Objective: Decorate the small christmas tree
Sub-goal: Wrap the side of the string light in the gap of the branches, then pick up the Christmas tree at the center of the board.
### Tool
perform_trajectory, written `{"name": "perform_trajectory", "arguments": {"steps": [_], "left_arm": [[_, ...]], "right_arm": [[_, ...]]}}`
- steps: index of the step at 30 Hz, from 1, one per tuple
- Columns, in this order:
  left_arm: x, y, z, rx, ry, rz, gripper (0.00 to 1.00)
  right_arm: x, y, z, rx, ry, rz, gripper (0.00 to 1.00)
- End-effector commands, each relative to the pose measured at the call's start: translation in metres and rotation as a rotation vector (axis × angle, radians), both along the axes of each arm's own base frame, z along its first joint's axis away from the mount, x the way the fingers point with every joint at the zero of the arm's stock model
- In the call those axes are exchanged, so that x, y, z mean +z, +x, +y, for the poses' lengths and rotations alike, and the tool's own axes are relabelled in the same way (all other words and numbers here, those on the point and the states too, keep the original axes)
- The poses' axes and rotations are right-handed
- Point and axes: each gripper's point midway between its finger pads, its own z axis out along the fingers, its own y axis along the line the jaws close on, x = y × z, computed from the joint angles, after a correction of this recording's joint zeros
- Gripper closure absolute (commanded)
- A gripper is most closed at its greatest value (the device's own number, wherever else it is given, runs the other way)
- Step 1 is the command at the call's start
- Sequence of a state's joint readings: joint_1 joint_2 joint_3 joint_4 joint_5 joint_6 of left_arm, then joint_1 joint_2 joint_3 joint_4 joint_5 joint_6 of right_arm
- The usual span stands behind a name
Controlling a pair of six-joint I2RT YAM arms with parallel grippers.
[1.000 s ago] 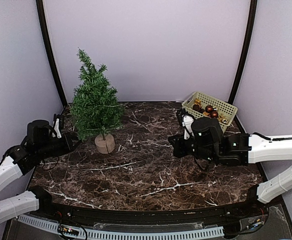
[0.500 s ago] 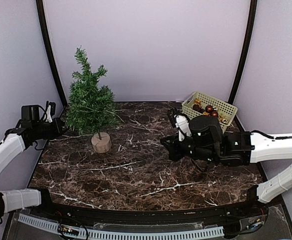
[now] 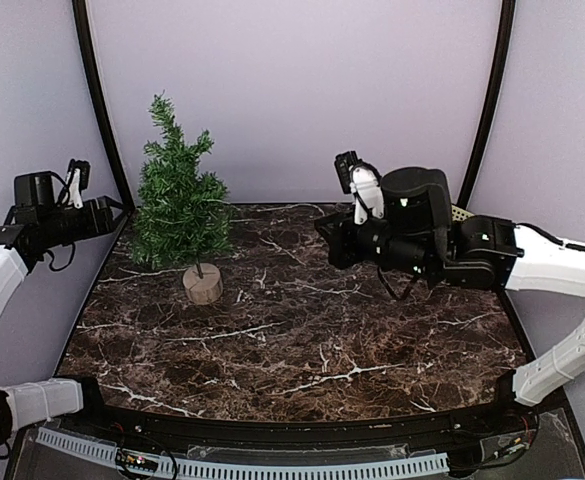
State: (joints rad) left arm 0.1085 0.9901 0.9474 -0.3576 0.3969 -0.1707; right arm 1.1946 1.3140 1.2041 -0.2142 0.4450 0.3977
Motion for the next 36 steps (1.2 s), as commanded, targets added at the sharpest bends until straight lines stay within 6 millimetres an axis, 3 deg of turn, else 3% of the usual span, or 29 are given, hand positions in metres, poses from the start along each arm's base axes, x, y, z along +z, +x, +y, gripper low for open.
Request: {"name": "perform_trajectory", "arguments": {"steps": [1,6,10,12,17,21,28,29,31,33,36], "left_arm": [[0.057,-0.024,-0.005,-0.035,0.059,-0.112,0.26],[0.106,-0.034,-0.048,-0.224,-0.008,-0.204,0.22],[0.137,-0.042,-0.096,-0.383,-0.014,-0.283,0.16],[0.151,-0.038,-0.108,-0.416,-0.023,-0.312,0.13],[0.186,-0.02,-0.124,-0.453,-0.041,-0.399,0.1],[0.201,-0.002,-0.123,-0.411,-0.016,-0.455,0.08],[0.2,0.028,-0.141,-0.454,0.002,-0.429,0.05],[0.199,0.028,-0.145,-0.463,0.008,-0.432,0.07],[0.2,0.03,-0.15,-0.473,0.012,-0.436,0.23],[0.203,0.028,-0.153,-0.481,0.015,-0.443,0.5],[0.205,0.027,-0.156,-0.484,0.028,-0.449,0.61]], "right_arm": [[0.03,0.034,-0.005,-0.04,-0.006,-0.039,1.0],[0.035,0.076,0.005,-0.051,-0.032,-0.037,1.0],[0.046,0.098,0.016,-0.044,-0.022,-0.05,1.0],[0.051,0.107,0.02,-0.044,-0.013,-0.055,1.0],[0.053,0.12,0.029,-0.04,0.008,-0.046,1.0],[0.054,0.121,0.029,-0.035,0.02,-0.035,1.0],[0.053,0.126,0.023,-0.059,0.018,-0.037,1.0],[0.053,0.127,0.021,-0.068,0.019,-0.036,1.0],[0.054,0.129,0.016,-0.082,0.024,-0.033,1.0],[0.055,0.13,0.011,-0.095,0.03,-0.031,1.0],[0.06,0.129,0.002,-0.109,0.039,-0.037,1.0]]}}
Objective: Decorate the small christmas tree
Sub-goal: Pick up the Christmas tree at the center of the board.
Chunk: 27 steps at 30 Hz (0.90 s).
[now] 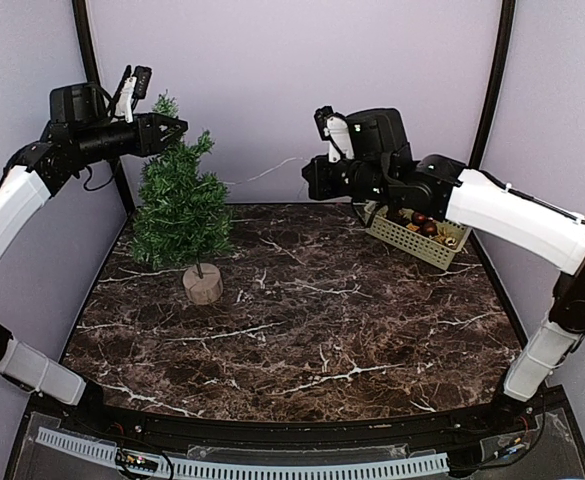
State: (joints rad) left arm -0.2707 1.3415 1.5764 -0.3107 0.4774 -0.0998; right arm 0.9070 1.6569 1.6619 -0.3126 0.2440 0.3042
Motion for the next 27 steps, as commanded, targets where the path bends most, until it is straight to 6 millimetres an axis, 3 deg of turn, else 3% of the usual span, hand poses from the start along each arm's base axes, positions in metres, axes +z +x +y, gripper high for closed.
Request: {"name": "perform_trajectory", "arguments": {"steps": [1,5,9,15,21,27], "left_arm": [[0.029,-0.012,-0.003,-0.011,0.006,-0.087,0.66],[0.028,-0.013,-0.01,-0.029,0.019,-0.075,0.88],[0.033,-0.021,-0.026,-0.081,0.024,-0.081,0.98],[0.065,-0.045,-0.064,-0.201,-0.007,-0.134,1.0],[0.091,-0.068,-0.101,-0.316,-0.042,-0.16,1.0],[0.078,-0.085,-0.139,-0.434,-0.052,-0.115,1.0]], "right_arm": [[0.025,0.001,-0.02,-0.044,0.057,-0.035,1.0],[0.029,-0.001,-0.026,-0.055,0.058,-0.045,1.0],[0.032,-0.003,-0.034,-0.071,0.057,-0.053,1.0],[0.045,-0.009,-0.051,-0.105,0.049,-0.08,1.0],[0.051,-0.018,-0.081,-0.171,0.021,-0.1,1.0],[0.053,-0.025,-0.109,-0.223,-0.036,-0.112,1.0]]}}
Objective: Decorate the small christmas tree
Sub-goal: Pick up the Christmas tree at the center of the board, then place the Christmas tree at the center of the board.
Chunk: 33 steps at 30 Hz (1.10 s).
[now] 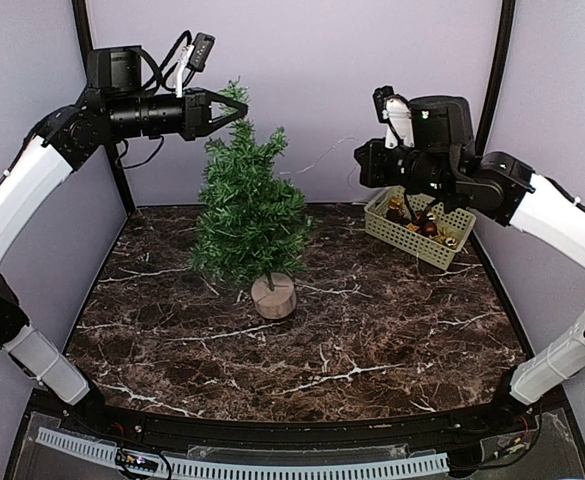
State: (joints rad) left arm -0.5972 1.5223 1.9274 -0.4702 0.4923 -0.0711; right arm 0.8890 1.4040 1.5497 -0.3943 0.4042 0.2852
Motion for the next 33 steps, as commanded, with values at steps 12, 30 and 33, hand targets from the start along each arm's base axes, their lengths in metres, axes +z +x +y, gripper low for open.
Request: {"name": "perform_trajectory", "arguments": {"steps": [12,30,33], "left_arm": [[-0.013,-0.05,-0.078,-0.275,-0.015,0.006,0.98],[0.016,-0.009,-0.044,0.027,-0.082,-0.011,0.14],[0.01,0.014,-0.045,0.033,-0.112,0.065,0.15]], "right_arm": [[0.001,-0.002,-0.025,0.001,-0.117,-0.029,1.0],[0.02,-0.001,-0.015,0.084,-0.196,-0.157,1.0],[0.025,0.001,-0.01,0.126,-0.211,-0.197,1.0]]}}
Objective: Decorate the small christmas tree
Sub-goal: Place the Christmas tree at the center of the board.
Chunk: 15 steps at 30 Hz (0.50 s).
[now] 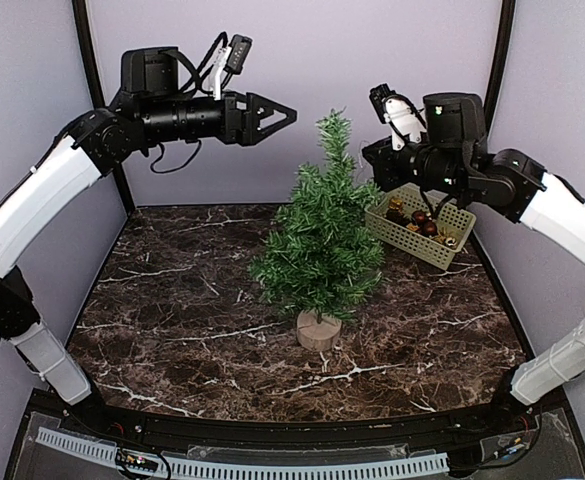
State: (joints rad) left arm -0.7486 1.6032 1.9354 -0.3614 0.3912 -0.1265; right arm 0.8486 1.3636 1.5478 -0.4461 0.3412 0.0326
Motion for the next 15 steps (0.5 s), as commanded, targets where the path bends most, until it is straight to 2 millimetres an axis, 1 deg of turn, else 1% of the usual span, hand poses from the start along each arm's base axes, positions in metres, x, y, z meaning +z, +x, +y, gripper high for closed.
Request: {"name": "perform_trajectory", "arguments": {"steps": [1,4,7,8,9,10,11,12,13,14,15], "left_arm": [[0.017,0.026,0.012,0.068,-0.08,0.068,0.15],[0.013,0.025,-0.008,-0.036,-0.091,0.098,0.16],[0.01,0.021,-0.024,-0.094,-0.088,0.106,0.16],[0.007,0.022,-0.03,-0.116,-0.085,0.113,0.15],[-0.001,0.023,-0.039,-0.141,-0.075,0.131,0.15],[0.005,0.02,-0.042,-0.154,-0.081,0.126,0.15],[-0.004,0.021,-0.051,-0.173,-0.068,0.144,0.15],[0.001,0.019,-0.053,-0.183,-0.075,0.14,0.15],[-0.004,0.019,-0.059,-0.201,-0.068,0.153,0.15],[-0.002,0.018,-0.061,-0.207,-0.076,0.154,0.15],[-0.005,0.017,-0.065,-0.216,-0.074,0.161,0.15]], "right_arm": [[0.023,0.006,0.007,0.067,0.0,-0.106,1.0],[0.025,0.005,0.017,0.136,-0.004,-0.139,1.0],[0.024,0.005,0.026,0.2,-0.007,-0.159,1.0],[0.022,0.006,0.028,0.216,-0.011,-0.161,1.0],[0.021,0.007,0.03,0.229,-0.014,-0.164,1.0],[0.02,0.008,0.032,0.24,-0.018,-0.165,1.0],[0.019,0.01,0.033,0.244,-0.022,-0.166,1.0],[0.018,0.012,0.034,0.246,-0.027,-0.166,1.0],[0.017,0.013,0.034,0.246,-0.032,-0.164,1.0],[0.017,0.015,0.034,0.243,-0.037,-0.165,1.0],[0.016,0.016,0.035,0.239,-0.043,-0.163,1.0]]}}
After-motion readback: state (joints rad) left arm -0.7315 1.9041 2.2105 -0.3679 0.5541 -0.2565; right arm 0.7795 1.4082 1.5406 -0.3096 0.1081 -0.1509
